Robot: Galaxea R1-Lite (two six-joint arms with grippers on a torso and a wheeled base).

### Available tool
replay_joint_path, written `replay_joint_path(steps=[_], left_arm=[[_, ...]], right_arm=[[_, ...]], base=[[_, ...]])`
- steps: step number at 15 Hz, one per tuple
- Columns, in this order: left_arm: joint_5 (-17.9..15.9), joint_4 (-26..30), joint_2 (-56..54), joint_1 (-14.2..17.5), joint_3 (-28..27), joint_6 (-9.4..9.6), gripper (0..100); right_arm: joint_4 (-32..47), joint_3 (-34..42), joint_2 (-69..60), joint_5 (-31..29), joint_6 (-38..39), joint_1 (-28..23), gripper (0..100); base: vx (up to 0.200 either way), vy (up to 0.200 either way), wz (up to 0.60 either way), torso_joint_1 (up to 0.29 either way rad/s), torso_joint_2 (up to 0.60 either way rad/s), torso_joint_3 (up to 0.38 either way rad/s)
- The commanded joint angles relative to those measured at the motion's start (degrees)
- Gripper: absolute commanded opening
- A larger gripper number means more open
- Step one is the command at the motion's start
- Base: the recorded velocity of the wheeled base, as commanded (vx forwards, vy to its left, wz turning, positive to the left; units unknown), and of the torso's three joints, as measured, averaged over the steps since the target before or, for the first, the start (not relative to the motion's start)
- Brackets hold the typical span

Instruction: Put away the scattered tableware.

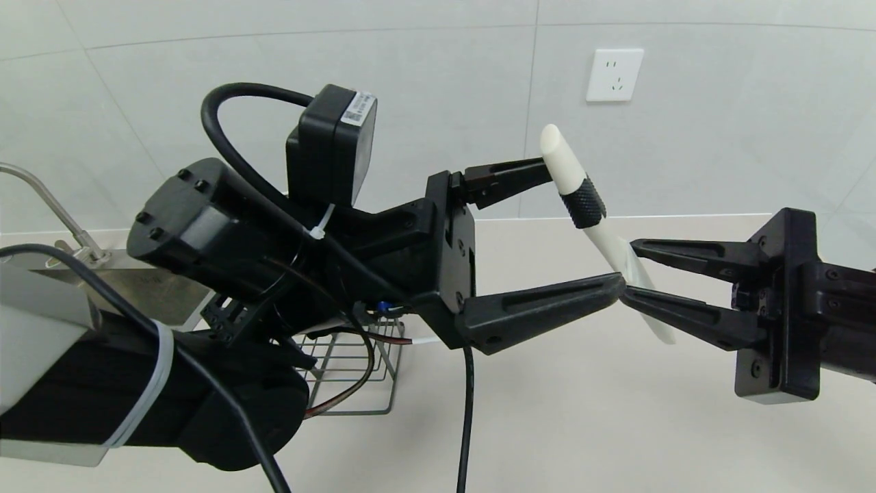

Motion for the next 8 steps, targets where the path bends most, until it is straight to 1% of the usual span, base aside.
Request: replay_joint_path(steps=[1,3,8], left_arm=[[0.0,-0.08,-0.32,-0.43,0.02,-0.15,100],[0.0,-0.08,-0.4,-0.6,0.02,-1.55,100],[0.09,-0.08,-0.14,-0.69,-0.07,-1.73,100]], right_arm=[[-0.04,-1.2,0.83,0.01,-0.05,0.1,0],[-0.04,-1.11,1.09,0.01,-0.14,0.19,0],[-0.4,-1.02,1.45,0.01,-0.14,1.25,0]], base=[[0.0,0.0,0.0,0.0,0.0,0.0],[0.0,0.0,0.0,0.0,0.0,0.0],[0.0,0.0,0.0,0.0,0.0,0.0]])
